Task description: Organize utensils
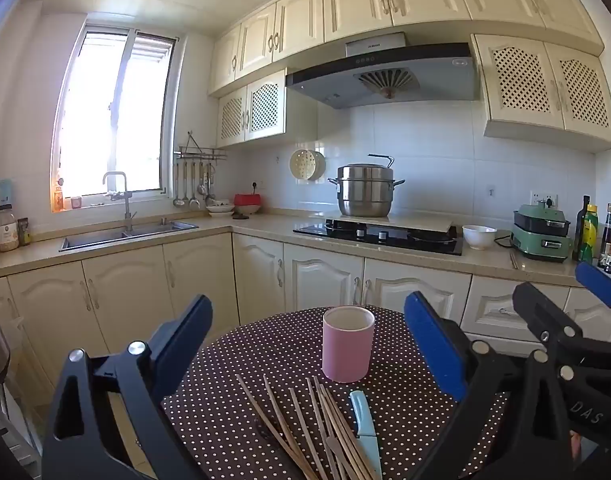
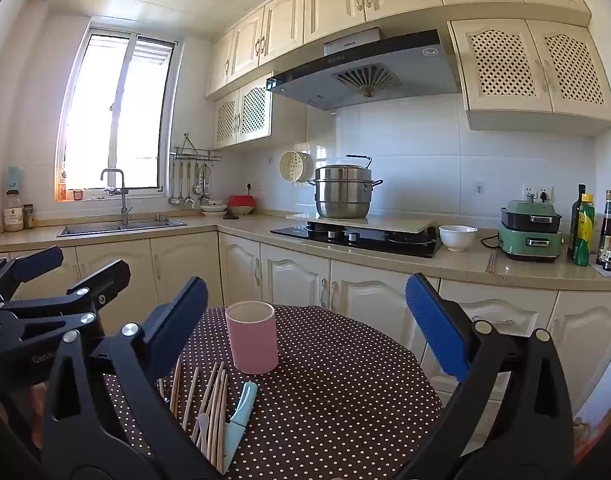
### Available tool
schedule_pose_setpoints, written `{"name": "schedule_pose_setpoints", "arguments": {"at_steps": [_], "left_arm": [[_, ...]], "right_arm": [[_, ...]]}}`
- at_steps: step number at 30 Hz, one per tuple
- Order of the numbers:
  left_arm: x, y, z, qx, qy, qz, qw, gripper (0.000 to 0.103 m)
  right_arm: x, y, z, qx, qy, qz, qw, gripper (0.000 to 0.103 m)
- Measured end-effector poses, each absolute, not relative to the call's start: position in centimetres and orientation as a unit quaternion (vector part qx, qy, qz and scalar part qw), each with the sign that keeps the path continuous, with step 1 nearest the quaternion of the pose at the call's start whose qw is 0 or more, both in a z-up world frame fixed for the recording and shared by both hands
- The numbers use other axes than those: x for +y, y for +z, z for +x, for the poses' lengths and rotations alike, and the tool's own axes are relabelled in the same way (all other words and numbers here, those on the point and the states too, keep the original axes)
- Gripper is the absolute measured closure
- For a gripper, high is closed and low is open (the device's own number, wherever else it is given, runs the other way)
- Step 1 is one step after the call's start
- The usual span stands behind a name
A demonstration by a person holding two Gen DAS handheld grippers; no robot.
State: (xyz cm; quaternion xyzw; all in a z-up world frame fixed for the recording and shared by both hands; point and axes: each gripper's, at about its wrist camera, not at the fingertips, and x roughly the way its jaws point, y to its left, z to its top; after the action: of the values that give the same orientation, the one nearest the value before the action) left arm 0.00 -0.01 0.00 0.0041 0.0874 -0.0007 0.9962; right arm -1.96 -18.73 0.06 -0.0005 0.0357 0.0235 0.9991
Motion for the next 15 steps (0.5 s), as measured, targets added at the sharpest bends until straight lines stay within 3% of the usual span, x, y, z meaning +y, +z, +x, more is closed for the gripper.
{"name": "schedule_pose_setpoints", "arguments": {"at_steps": [15], "left_arm": [[-0.20, -0.20, 0.28, 0.092, -0.002, 0.004, 0.996, 0.008]], "right_arm": [[-19.06, -0.89, -1.39, 0.041, 0.020, 0.001, 0.999, 0.006]]}}
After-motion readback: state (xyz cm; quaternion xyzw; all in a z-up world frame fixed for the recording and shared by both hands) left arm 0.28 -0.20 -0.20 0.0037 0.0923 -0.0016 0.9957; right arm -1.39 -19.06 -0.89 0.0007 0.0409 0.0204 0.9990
